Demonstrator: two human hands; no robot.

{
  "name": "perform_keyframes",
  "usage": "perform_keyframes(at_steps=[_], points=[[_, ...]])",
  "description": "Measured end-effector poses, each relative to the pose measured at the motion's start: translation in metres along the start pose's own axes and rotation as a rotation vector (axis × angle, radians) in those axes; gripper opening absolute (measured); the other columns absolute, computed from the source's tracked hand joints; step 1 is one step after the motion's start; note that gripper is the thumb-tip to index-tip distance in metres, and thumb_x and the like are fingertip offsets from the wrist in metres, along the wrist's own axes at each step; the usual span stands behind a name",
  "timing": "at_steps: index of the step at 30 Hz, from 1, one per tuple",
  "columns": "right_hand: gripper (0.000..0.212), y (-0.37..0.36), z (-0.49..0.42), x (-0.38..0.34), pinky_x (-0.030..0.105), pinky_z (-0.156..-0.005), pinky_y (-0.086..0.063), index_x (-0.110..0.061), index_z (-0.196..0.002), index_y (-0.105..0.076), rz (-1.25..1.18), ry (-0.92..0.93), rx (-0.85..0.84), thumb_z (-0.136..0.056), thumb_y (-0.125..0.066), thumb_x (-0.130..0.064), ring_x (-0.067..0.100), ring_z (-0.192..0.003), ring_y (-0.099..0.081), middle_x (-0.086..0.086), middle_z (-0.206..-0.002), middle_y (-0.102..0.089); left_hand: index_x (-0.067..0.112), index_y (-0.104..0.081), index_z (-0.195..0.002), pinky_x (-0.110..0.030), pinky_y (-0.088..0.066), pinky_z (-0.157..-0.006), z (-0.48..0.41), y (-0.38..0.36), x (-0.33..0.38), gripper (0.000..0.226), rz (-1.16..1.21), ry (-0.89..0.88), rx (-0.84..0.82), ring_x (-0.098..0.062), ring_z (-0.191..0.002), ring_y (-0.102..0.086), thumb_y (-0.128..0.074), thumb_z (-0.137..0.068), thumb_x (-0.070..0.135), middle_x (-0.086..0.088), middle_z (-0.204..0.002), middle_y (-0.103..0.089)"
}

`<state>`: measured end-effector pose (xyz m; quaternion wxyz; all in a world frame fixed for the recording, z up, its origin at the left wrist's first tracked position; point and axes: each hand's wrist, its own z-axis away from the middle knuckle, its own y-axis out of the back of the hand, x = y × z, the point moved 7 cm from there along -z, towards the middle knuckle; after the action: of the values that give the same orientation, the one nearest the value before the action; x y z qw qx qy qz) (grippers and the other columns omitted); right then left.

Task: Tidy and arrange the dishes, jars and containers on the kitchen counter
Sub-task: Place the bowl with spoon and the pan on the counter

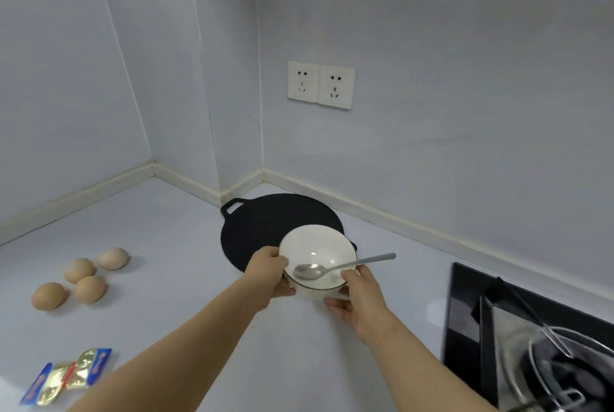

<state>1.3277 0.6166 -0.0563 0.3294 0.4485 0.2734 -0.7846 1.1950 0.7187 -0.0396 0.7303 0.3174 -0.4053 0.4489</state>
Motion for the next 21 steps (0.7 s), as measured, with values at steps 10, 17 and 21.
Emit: perform_keyframes(at_steps=[10,17,21], points=[[0.05,0.102,-0.005,-0.015,0.034,-0.083,-0.036,-0.033,-0.14,-0.033,0.023,-0.007,0.159,-0.094,-0.047,-0.02,0.024,-0.113,-0.048,0.001,-0.125,-0.049,0.006,-0.044,-0.127,-0.039,-0.056,-0.063,-0.016,-0.126,0.003,0.033,0.047,0.071,-0.141,-0.032,-0.079,-0.058,-0.037,-0.095,-0.001,-0.013,-0.113,-0.045],[0.044,0.136,-0.035,-0.013,0.035,-0.089,-0.038,-0.036,-0.134,-0.039,-0.008,-0.031,0.206,-0.094,-0.047,-0.021,0.023,-0.116,-0.05,-0.001,-0.123,-0.054,0.012,-0.045,-0.087,-0.037,-0.054,-0.061,-0.033,-0.167,0.002,0.019,0.077,0.098,-0.131,-0.03,-0.072,-0.054,-0.036,-0.094,-0.004,-0.002,-0.081,-0.042],[0.039,0.143,-0.054,-0.011,0.031,-0.075,-0.039,-0.039,-0.127,-0.045,-0.043,-0.05,0.225,-0.093,-0.046,-0.021,0.02,-0.106,-0.054,-0.001,-0.12,-0.06,0.013,-0.045,-0.107,-0.041,-0.056,-0.068,-0.049,-0.177,0.007,0.02,0.045,0.08,-0.12,-0.034,-0.08,-0.057,-0.039,-0.094,-0.001,-0.006,-0.083,-0.046]])
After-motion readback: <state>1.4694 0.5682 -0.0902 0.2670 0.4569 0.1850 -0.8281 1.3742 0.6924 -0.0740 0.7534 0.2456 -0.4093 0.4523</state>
